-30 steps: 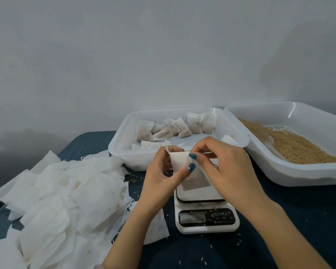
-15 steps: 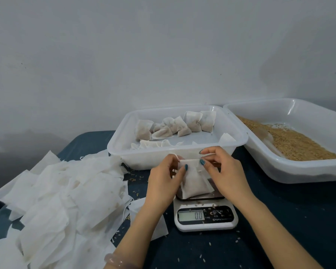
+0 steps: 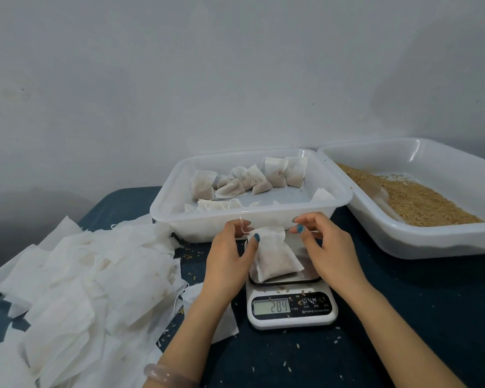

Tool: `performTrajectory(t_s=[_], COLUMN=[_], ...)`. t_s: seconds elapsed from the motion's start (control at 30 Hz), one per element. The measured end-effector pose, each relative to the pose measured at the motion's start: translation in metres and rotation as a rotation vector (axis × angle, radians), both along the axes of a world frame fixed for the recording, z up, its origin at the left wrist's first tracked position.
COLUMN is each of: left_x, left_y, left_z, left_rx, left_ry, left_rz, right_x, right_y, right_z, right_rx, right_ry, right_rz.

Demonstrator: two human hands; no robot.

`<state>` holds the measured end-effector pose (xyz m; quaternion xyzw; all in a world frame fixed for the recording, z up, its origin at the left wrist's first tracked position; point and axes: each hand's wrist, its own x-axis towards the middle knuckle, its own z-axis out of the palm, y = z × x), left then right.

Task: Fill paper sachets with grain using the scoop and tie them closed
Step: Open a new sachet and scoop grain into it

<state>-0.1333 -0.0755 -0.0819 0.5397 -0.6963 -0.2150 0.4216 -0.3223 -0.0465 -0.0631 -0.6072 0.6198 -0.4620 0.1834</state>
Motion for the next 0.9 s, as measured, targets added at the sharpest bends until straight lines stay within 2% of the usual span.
performTrajectory(t_s=[0.43,0.67,0.77,0.9], left_x=[0.0,-0.009,-0.015,-0.015], left_y=[-0.003,-0.006,-0.006,0.0], left_z=[-0.001,0.007,0.014,0.025], left_rx=[0.028,0.098,0.086,0.025], left_ry=[0.016,-0.072,-0.146,-0.127], left_rz=[0.026,0.03,0.007,-0.09], right_x=[0.0,-0.003,-0.005,-0.005], right_y=[0.001,0.0,0.001,0.001], right_z=[0.001,-0.001,-0.001,-0.001], right_rx=[-0.014,-0.033,-0.044,-0.056], right_ry=[-0.04,-0.084,-0.101,-0.101], right_rz=[-0.011,-0.001,-0.002,0.004])
